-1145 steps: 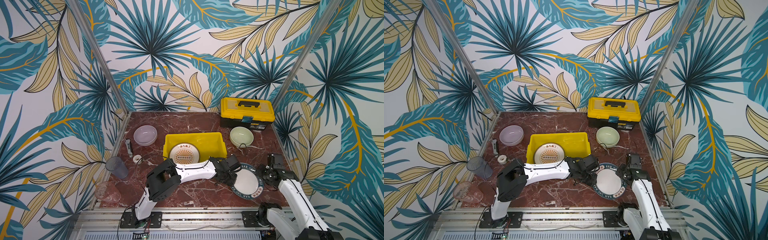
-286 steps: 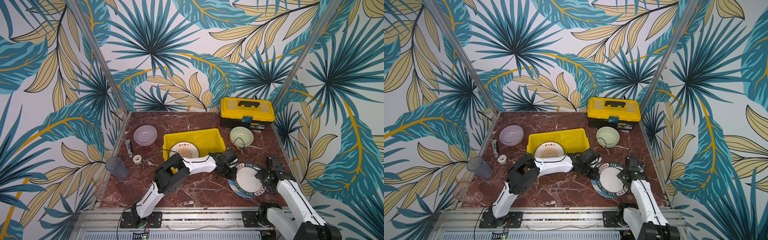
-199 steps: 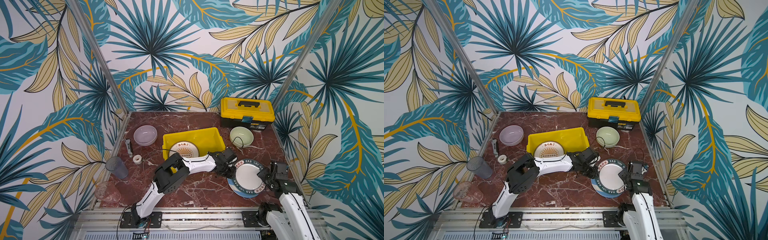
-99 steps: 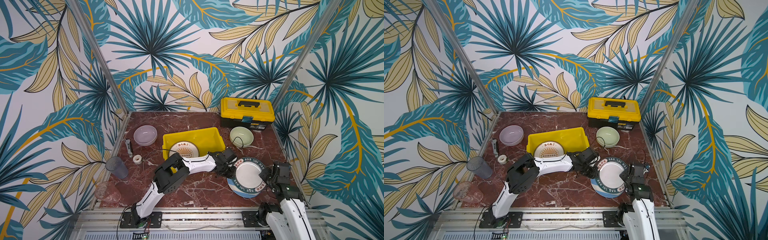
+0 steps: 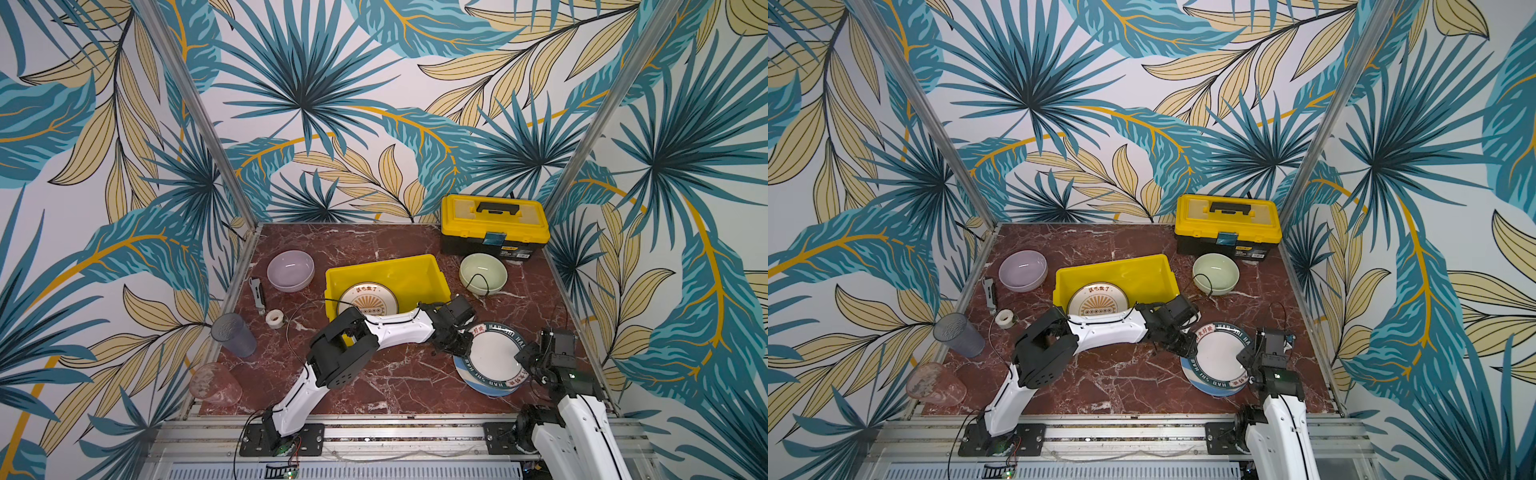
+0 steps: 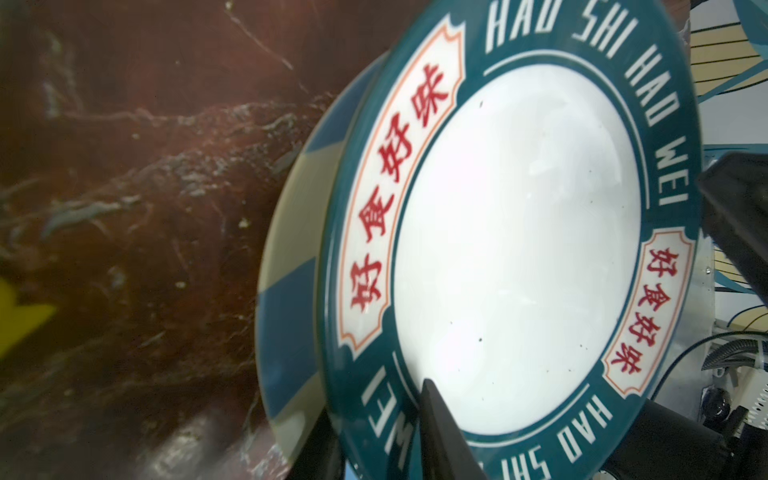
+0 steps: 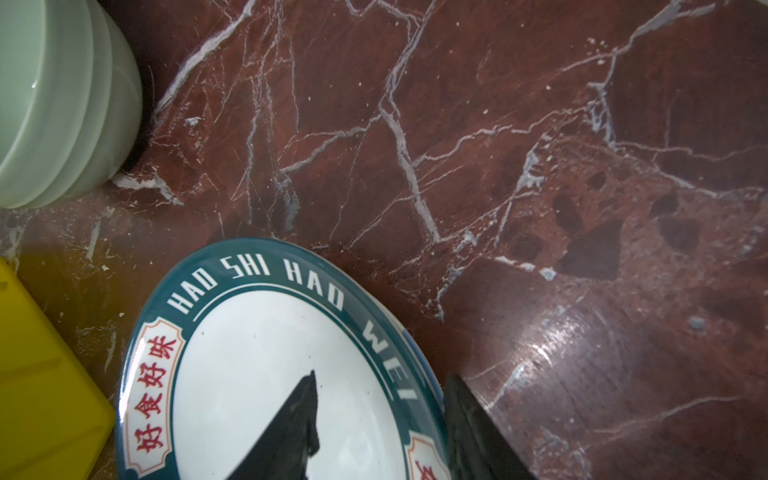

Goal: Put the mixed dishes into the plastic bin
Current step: 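Tilt the teal-rimmed plate up off the striped plate with the left gripper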

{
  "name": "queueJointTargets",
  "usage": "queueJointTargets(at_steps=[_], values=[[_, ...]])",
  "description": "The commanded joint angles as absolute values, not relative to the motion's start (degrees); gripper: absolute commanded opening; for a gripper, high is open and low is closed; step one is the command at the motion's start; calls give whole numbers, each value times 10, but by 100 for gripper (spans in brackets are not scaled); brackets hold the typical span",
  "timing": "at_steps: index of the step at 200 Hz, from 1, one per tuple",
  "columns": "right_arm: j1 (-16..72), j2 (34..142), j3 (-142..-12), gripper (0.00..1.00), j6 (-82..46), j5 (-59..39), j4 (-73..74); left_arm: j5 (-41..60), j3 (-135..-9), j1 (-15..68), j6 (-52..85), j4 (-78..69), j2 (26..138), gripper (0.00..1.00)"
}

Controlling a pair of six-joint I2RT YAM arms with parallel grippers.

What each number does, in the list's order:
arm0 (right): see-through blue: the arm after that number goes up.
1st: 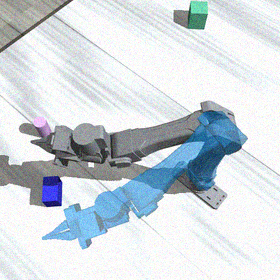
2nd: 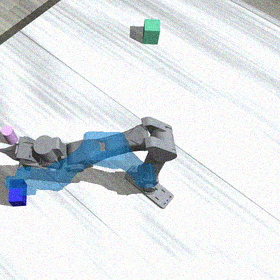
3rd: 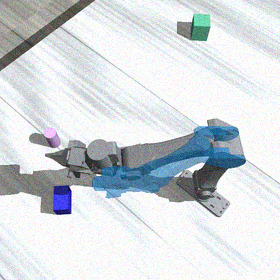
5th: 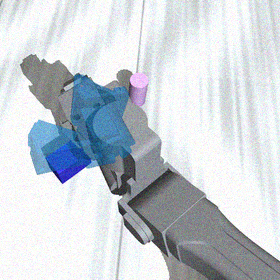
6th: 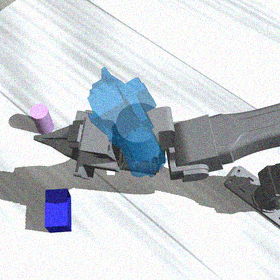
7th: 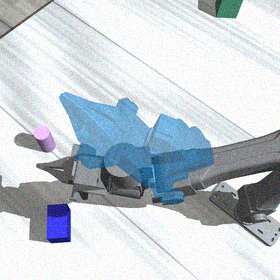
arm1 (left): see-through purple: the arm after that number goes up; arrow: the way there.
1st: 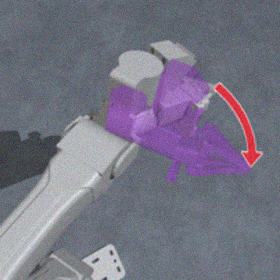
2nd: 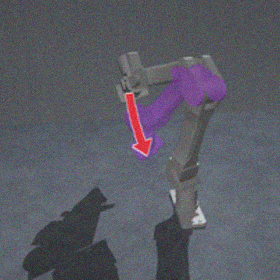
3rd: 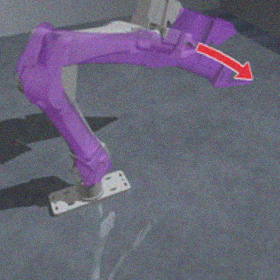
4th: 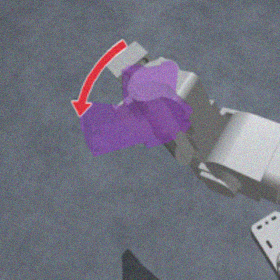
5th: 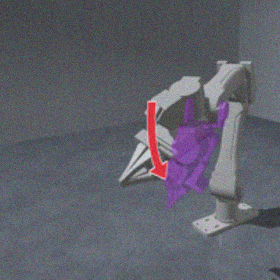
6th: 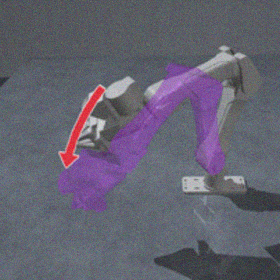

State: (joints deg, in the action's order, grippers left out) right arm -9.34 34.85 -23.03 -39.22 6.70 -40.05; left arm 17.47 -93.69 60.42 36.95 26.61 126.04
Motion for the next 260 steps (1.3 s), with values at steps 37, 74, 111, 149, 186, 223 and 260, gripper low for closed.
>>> queueJointTargets(at_steps=[37, 74, 111, 149, 186, 223, 260], values=[[-86, 372, -190, 44, -437, -35, -372, 200, -956, 627, 369, 254, 1271, 30], [-86, 371, -176, 40, -444, -41, -362, 217, -953, 627, 383, 241, 1247, 31], [-86, 361, -164, 37, -445, -48, -354, 239, -948, 626, 405, 217, 1236, 31], [-86, 361, -159, 37, -444, -56, -349, 255, -944, 623, 423, 197, 1221, 28], [-86, 355, -159, 37, -444, -55, -350, 265, -937, 615, 433, 189, 1202, 16], [-86, 331, -173, 42, -447, -46, -373, 264, -923, 601, 435, 189, 1187, 8], [-86, 296, -213, 53, -447, -20, -423, 273, -910, 590, 434, 189, 1174, 5]])
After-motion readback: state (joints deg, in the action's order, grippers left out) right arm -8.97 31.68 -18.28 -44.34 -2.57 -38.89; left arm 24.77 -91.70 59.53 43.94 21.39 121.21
